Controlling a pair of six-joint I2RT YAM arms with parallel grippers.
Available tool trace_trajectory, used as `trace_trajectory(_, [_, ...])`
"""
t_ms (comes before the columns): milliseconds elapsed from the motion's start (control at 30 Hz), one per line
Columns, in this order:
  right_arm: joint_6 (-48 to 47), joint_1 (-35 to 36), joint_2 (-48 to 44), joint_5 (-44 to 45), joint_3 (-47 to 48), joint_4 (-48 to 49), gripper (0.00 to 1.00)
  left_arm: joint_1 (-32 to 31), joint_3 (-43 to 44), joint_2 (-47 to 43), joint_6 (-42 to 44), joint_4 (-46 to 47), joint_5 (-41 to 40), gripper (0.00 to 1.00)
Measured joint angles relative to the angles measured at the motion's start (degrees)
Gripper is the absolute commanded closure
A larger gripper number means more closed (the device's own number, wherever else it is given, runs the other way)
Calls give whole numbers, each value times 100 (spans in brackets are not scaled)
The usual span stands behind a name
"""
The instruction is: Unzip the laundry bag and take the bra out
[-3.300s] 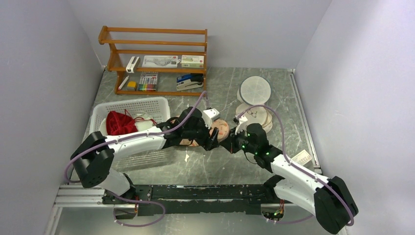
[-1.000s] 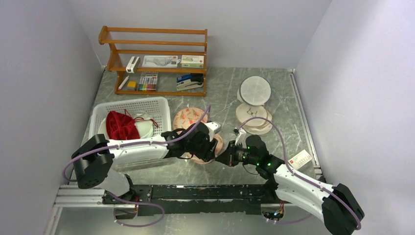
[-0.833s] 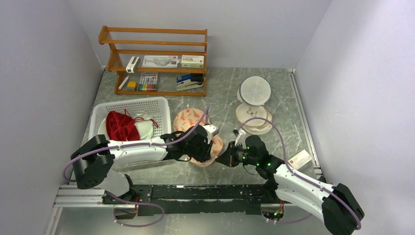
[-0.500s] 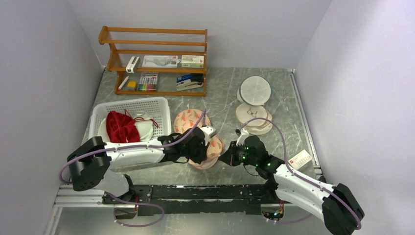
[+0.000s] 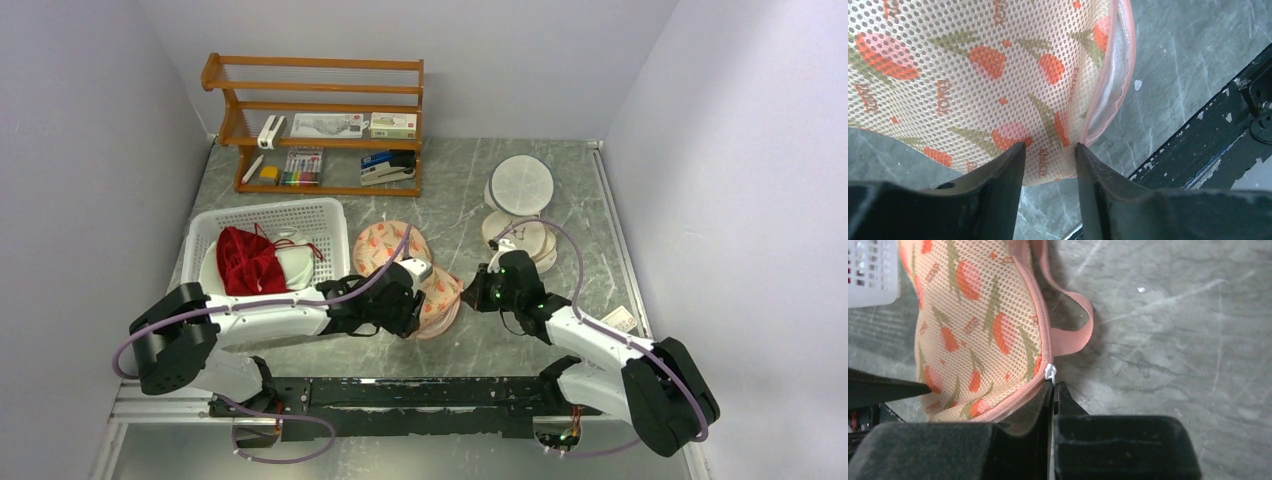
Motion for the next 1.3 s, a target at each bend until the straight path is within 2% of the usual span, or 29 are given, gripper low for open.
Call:
trace_trajectory(133, [-308, -37, 63, -415, 116, 90, 100, 0, 136, -101, 48, -417, -59, 17])
trace_trajectory(200, [-365, -42, 44, -658, 127, 107, 100, 0, 365, -164, 81, -590, -46, 9])
trace_trajectory(367, [-372, -26, -190, -1187, 127, 109, 100, 0, 1217, -107, 249, -605, 92, 7])
trace_trajectory(533, [-439, 35, -376, -1397, 354, -46, 100, 0, 1692, 302, 393, -411, 9, 12])
trace_trajectory(733, [-833, 46, -337, -1408, 870, -424, 100, 2, 1484, 752, 365, -341, -223, 27])
trace_trajectory(833, [-997, 46, -302, -1427, 953, -525, 100, 2, 1445, 922, 343, -291, -295, 42])
trace_trajectory(933, [-1071, 50, -240, -1460, 953, -616, 100, 48, 1392, 1043, 308, -201, -378, 64])
trace_trajectory(1100, [-1106, 57, -168, -1397, 933, -640, 100, 118, 1158, 1040, 251, -103, -463, 90])
trace_trajectory(1133, [-1106, 57, -168, -1379, 925, -634, 100, 133, 1099, 1012, 234, -101, -470, 93])
trace_trajectory(1300, [-1082, 94, 37, -1224, 837, -348, 100, 175, 723, 627, 348, -85, -525, 93])
